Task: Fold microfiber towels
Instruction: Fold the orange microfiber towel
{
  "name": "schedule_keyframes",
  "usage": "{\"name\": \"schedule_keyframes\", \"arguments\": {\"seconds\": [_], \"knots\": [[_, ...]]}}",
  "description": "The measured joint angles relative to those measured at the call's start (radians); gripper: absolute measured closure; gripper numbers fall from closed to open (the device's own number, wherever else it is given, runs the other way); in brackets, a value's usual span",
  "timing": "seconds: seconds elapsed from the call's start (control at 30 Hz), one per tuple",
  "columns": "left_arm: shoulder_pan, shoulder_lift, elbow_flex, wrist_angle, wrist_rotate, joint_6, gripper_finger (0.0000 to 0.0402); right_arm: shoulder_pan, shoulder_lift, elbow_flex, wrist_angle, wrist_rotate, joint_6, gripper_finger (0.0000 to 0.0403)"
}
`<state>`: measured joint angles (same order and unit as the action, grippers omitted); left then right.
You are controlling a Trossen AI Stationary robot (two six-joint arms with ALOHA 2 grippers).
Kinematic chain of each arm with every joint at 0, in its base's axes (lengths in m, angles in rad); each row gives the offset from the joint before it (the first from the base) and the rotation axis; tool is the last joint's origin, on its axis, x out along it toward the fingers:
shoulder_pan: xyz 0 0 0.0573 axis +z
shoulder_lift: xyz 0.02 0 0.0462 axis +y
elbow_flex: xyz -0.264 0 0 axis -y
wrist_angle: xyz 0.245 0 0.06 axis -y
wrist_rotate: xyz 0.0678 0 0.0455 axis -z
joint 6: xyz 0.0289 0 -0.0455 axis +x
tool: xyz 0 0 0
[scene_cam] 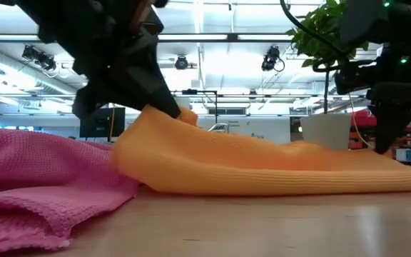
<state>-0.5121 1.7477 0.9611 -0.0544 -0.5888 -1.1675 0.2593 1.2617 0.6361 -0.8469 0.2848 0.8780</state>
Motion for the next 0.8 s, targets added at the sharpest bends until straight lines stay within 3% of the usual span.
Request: {"name": "schedule_keyframes", "arguments": {"seconds": [0.17,0.5,0.63,0.8], "knots": [[0.010,0.000,0.000,-0.014,0.002,0.000,0.0371,-0.040,-0.010,0.000,0.016,-0.028,-0.033,0.0376],[0.010,-0.043,0.002,-0.202,0.012,-0.075,0.0277,-0.103,-0.104,0.058,-0.104,-0.083,0.158,0.0228],[-0.006,-0.102,0.001,-0.312,0.007,-0.074,0.0251,0.013,-0.152,0.131,-0.096,-0.101,0.348,0.0213],[-0.020,-0.144,0.000,-0.308,-0.019,0.043,0.0247,0.204,-0.120,0.172,-0.108,0.006,0.632,0.0228]]}}
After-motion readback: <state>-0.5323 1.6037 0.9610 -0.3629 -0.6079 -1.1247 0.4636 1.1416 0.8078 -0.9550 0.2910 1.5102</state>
